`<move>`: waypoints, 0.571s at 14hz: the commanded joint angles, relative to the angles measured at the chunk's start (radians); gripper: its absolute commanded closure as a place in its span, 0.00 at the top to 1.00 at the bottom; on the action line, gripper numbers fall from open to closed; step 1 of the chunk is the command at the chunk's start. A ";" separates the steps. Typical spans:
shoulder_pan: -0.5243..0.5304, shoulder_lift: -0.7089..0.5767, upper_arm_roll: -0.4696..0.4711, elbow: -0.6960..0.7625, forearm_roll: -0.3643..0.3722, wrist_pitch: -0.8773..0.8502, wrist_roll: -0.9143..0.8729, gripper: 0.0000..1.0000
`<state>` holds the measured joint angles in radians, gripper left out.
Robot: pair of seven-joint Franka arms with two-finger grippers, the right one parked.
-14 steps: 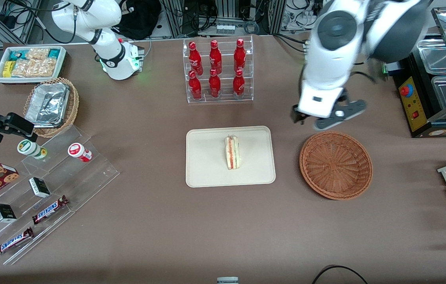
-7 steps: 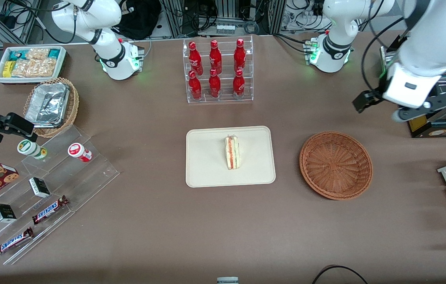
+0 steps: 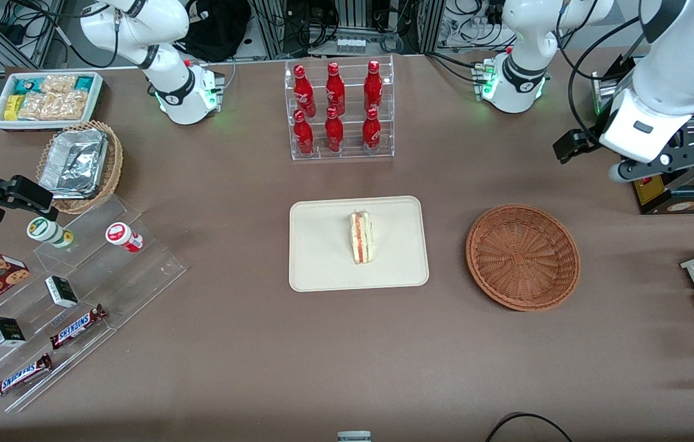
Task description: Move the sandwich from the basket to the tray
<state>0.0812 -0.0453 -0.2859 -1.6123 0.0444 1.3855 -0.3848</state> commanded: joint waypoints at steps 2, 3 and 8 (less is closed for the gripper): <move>-0.004 -0.021 0.089 0.040 -0.026 -0.026 0.095 1.00; -0.014 -0.007 0.126 0.079 -0.026 -0.031 0.142 1.00; -0.061 0.033 0.209 0.095 -0.012 -0.017 0.224 1.00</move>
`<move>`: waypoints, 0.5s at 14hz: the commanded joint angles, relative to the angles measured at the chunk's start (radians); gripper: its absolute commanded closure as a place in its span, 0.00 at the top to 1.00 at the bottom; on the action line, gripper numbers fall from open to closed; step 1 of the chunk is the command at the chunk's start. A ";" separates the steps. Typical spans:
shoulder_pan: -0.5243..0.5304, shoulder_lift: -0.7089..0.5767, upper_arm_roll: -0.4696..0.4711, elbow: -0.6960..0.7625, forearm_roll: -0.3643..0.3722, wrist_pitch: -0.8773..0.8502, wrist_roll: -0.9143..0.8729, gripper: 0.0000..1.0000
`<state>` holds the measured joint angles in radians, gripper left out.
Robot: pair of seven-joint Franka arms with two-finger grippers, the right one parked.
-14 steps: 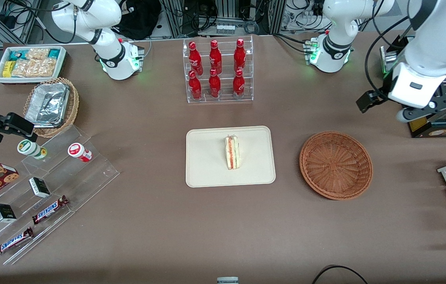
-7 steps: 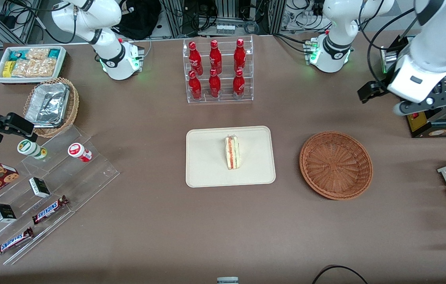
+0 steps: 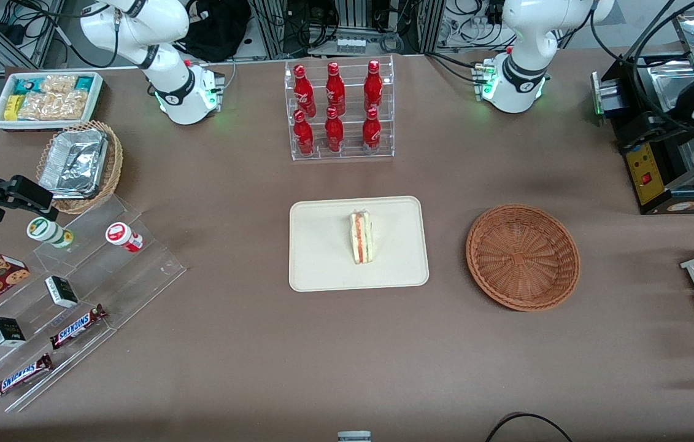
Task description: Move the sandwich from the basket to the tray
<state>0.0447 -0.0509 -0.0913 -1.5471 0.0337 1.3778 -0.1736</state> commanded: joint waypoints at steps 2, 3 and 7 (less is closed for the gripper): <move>-0.023 0.055 0.015 0.032 -0.005 0.027 0.025 1.00; -0.020 0.056 0.015 0.033 -0.003 0.039 0.054 1.00; -0.013 0.078 0.013 0.083 -0.015 0.041 0.095 1.00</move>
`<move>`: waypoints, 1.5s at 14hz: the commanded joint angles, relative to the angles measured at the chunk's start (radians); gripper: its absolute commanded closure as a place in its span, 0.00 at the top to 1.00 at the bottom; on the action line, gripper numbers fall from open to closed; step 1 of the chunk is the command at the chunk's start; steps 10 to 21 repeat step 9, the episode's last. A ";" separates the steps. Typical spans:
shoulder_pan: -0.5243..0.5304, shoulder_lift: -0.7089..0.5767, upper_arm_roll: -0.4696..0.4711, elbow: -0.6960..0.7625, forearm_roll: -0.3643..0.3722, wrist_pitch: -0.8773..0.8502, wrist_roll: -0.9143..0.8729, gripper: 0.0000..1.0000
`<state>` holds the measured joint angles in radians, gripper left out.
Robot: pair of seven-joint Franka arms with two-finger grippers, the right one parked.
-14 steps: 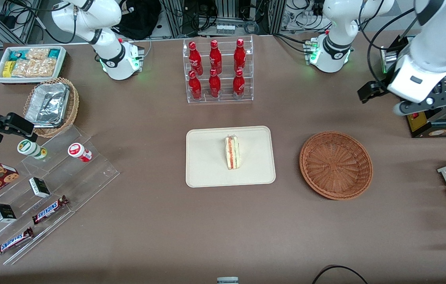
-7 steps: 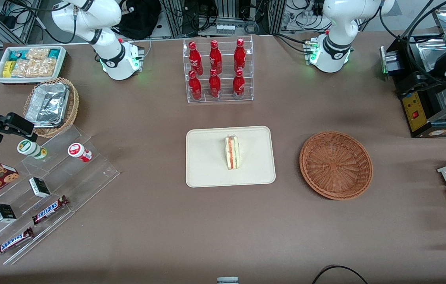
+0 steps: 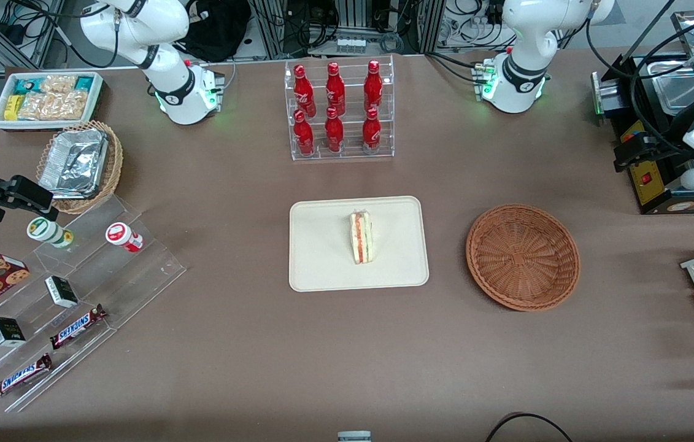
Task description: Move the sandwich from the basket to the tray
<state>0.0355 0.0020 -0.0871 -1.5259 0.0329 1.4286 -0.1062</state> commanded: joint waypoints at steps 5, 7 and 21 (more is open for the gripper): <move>0.001 0.023 0.010 0.069 -0.014 -0.011 0.028 1.00; 0.001 0.023 0.010 0.069 -0.016 -0.013 0.028 1.00; 0.001 0.023 0.010 0.066 -0.016 -0.016 0.023 1.00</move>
